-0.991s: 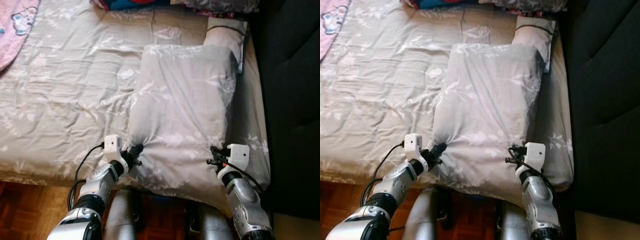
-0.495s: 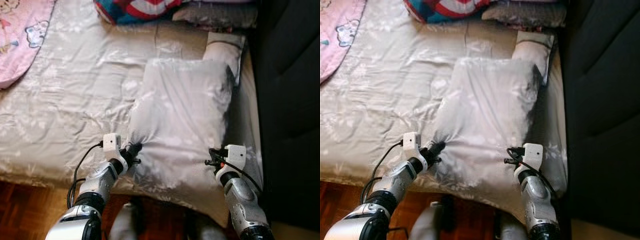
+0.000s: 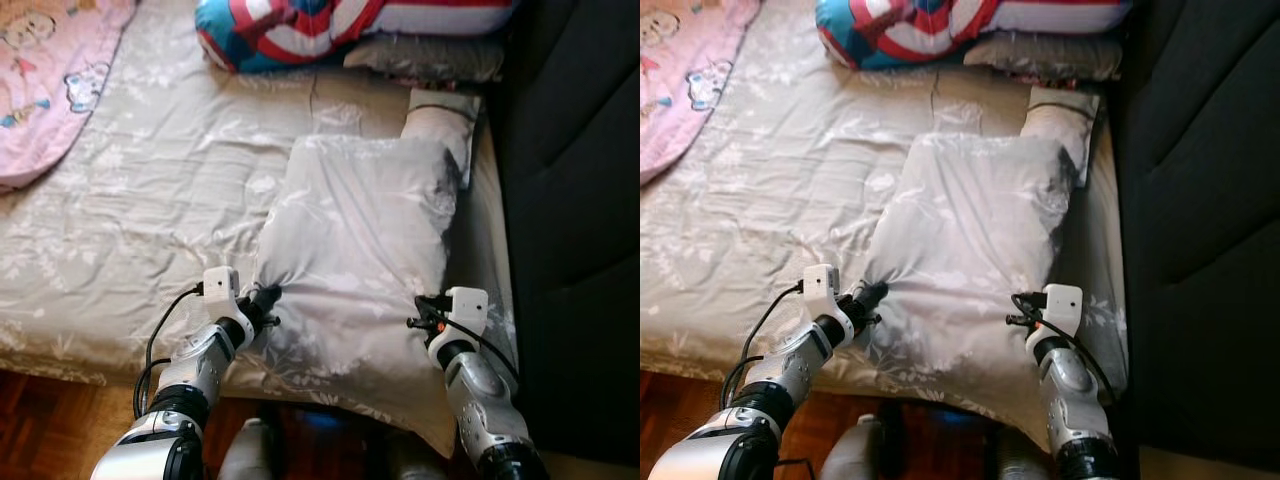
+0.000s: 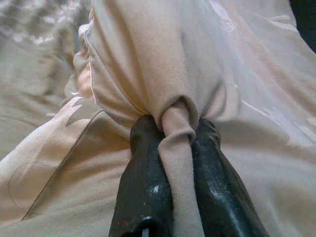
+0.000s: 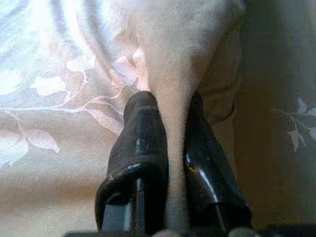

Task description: Clean up the room

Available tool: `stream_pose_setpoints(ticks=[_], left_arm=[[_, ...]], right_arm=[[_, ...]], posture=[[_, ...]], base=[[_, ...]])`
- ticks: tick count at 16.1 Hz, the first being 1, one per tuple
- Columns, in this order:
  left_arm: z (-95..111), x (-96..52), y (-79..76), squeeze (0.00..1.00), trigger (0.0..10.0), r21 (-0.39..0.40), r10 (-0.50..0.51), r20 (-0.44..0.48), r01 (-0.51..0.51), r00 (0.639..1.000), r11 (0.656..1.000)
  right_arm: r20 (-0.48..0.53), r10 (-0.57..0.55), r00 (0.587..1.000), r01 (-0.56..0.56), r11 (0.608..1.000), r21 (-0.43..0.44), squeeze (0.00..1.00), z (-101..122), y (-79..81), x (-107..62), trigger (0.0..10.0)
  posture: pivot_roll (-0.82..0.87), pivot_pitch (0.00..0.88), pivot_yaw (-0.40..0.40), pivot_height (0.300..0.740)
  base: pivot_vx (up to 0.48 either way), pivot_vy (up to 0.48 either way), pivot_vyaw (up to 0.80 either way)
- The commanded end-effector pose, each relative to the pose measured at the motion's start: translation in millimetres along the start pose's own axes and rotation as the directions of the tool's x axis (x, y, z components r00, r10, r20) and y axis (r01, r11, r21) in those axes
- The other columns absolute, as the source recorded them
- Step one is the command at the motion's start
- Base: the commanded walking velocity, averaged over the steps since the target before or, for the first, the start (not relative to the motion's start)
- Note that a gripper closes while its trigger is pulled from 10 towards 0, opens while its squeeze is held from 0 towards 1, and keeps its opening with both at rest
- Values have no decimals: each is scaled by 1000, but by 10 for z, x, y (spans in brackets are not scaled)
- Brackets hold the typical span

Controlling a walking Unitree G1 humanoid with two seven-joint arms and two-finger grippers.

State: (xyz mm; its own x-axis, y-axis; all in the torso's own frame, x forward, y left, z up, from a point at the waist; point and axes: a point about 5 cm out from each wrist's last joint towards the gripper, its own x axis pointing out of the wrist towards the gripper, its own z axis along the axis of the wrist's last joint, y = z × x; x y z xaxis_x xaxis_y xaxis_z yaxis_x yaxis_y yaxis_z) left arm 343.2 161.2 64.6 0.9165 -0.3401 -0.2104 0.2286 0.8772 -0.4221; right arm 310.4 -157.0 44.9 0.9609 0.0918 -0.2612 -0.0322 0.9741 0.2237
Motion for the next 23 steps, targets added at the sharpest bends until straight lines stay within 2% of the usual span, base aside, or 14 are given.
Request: stream_pose_setpoints(ticks=[1,3,6,8,15,21,23], left_arm=[[3,-2,-8,0,10000,-8,-3,31,3,1000,1000],[-13,1,-18,0,10000,1,-4,27,4,1000,1000],[-27,-1,-17,0,10000,11,6,27,-7,1000,1000],[-45,-10,-12,0,10000,17,15,28,-16,1000,1000],[-82,-37,16,0,10000,54,17,9,-18,1000,998],[-65,-29,13,0,10000,81,16,6,-16,1000,997],[-67,-37,26,0,10000,109,21,2,-21,1000,994]], right_arm=[[25,6,1000,-6,1000,7,0,23,-1,1,10000],[15,7,1000,-7,1000,-18,0,16,10,11,10000],[36,-2,999,1,1000,11,0,27,6,12,10000],[37,-3,999,4,1000,-13,0,33,-8,16,10000],[16,-22,1000,22,1000,-16,0,-3,-51,-1,10000],[8,-18,1000,18,1000,-16,0,-30,-34,1,10000],[6,-19,1000,19,1000,-18,0,-42,-34,-7,10000]], posture=[[-81,188,-19,740],[-88,175,-20,740],[-87,170,-25,740],[-87,163,-26,740],[-87,151,-28,740],[-86,161,-25,740],[-84,168,-24,740]], base=[[0,0,0],[0,0,0],[0,0,0],[0,0,0],[0,0,0],[0,0,-788],[0,-362,-784]])
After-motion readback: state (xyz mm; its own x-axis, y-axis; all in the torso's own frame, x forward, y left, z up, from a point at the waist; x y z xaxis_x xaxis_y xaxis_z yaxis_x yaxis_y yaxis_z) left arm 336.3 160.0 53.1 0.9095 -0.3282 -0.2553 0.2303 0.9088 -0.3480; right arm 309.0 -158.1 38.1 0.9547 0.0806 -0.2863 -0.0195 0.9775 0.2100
